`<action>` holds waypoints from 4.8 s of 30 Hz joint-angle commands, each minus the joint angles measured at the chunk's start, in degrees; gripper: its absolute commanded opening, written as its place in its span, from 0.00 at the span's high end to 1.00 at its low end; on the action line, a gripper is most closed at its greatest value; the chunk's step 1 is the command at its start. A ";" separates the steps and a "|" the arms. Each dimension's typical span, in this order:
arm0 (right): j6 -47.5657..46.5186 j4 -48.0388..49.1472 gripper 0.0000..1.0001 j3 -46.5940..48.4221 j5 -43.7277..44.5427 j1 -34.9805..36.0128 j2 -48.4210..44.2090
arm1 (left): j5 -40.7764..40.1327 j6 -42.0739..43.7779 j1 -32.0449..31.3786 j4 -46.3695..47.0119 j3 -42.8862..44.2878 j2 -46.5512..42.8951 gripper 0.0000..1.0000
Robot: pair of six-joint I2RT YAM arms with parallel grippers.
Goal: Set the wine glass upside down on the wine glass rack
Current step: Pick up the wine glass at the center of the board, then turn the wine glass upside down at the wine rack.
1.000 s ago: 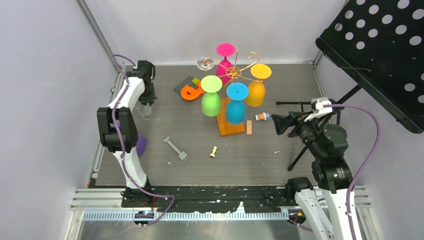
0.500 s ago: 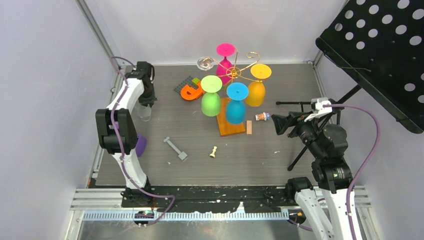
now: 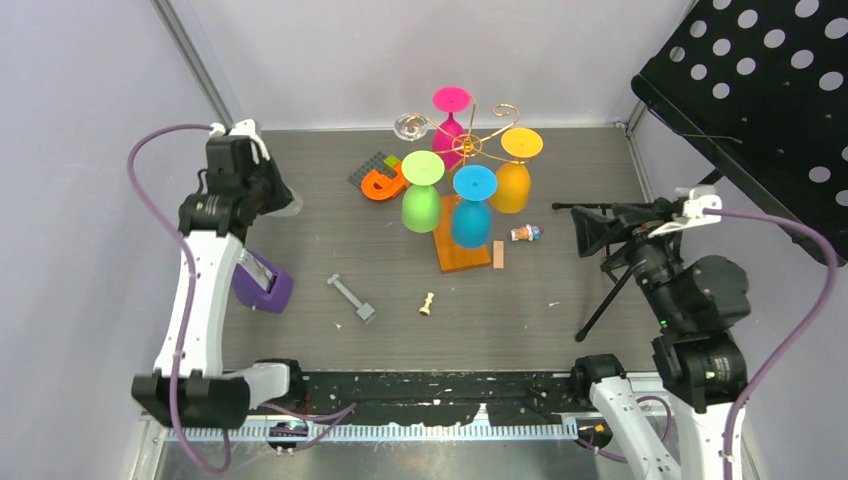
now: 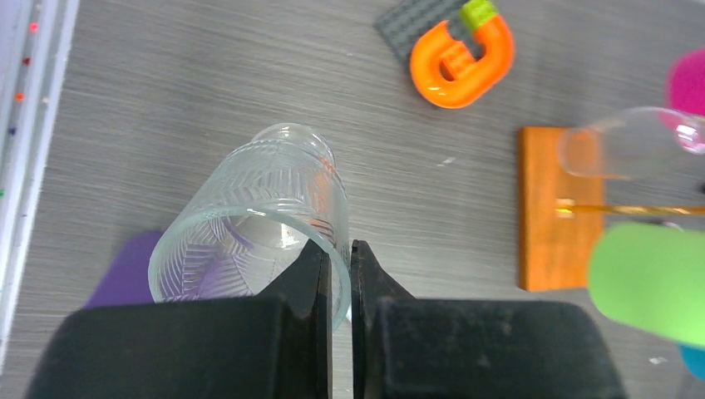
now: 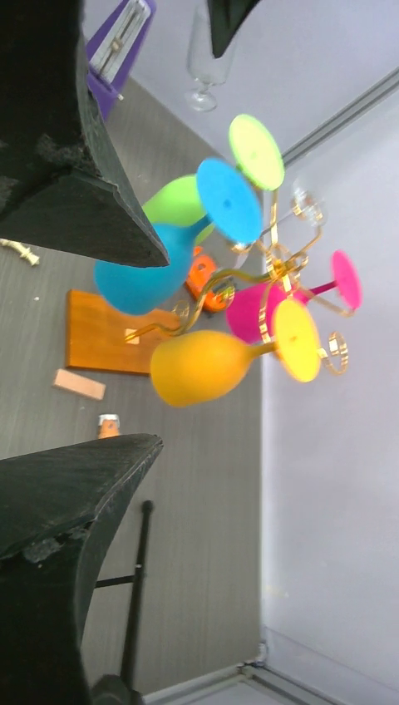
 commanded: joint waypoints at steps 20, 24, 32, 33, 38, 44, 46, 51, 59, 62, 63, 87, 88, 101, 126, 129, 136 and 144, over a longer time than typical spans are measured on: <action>54.80 38.62 0.22 13.88 -32.01 0.32 18.05 | 28.78 -29.88 -0.57 50.76 -18.24 -37.59 1.00; 63.82 45.55 0.22 14.67 -29.51 0.83 20.39 | 25.58 -43.35 -0.83 75.07 -23.80 -35.47 1.00; 76.85 51.23 0.24 18.51 -20.23 8.04 26.51 | 16.67 -40.47 -4.28 98.26 -25.47 -30.29 1.00; 77.91 51.68 0.25 19.02 -18.38 10.81 28.00 | 17.19 -40.07 -4.34 100.90 -25.05 -29.16 1.00; 83.23 53.55 0.27 23.45 -13.83 21.78 35.27 | 20.14 -38.10 -4.56 124.07 -23.65 -20.23 1.00; 86.98 54.21 0.27 30.03 -10.03 29.35 43.08 | 28.64 -34.98 -5.78 134.18 -18.49 -13.22 1.00; 88.03 54.75 0.28 31.72 -9.03 31.38 45.45 | 30.59 -32.47 -6.56 134.14 -18.34 -13.03 1.00; 90.16 54.88 0.29 34.48 -4.50 35.49 48.73 | 36.89 -28.18 -8.64 134.17 -16.72 -13.33 1.00; 94.54 59.26 0.32 39.84 -1.62 41.44 55.30 | 40.56 -24.39 -9.58 134.18 -17.20 -14.66 1.00; 94.87 60.22 0.32 40.77 -1.58 42.88 56.79 | 41.33 -23.24 -9.58 134.19 -17.29 -14.90 1.00; 94.95 60.36 0.32 40.83 -1.63 43.47 56.94 | 41.40 -22.93 -9.58 134.18 -17.28 -14.90 1.00; 95.54 64.68 0.47 42.39 -1.77 47.77 59.18 | 42.79 -21.87 -9.97 134.15 -17.94 -14.02 1.00; 95.66 64.74 0.47 42.43 -1.72 47.85 59.37 | 42.95 -21.87 -10.01 134.18 -17.89 -14.04 1.00; 97.04 67.85 0.53 38.18 -0.57 47.89 58.45 | 41.63 -20.02 -10.34 134.18 -19.04 -15.97 1.00; 96.56 68.61 0.78 38.62 -1.72 47.75 59.05 | 44.09 -20.71 -10.37 134.20 -19.84 -16.18 1.00; 96.10 68.08 0.83 39.64 -2.53 47.71 59.70 | 44.60 -20.57 -10.37 134.16 -20.11 -16.18 1.00; 95.99 68.51 0.94 38.97 -2.66 47.76 58.83 | 42.85 -19.23 -10.37 134.16 -21.53 -16.36 0.96; 95.75 69.82 0.94 37.09 -1.04 47.40 56.94 | 39.84 -18.84 -10.37 134.19 -23.14 -16.46 0.64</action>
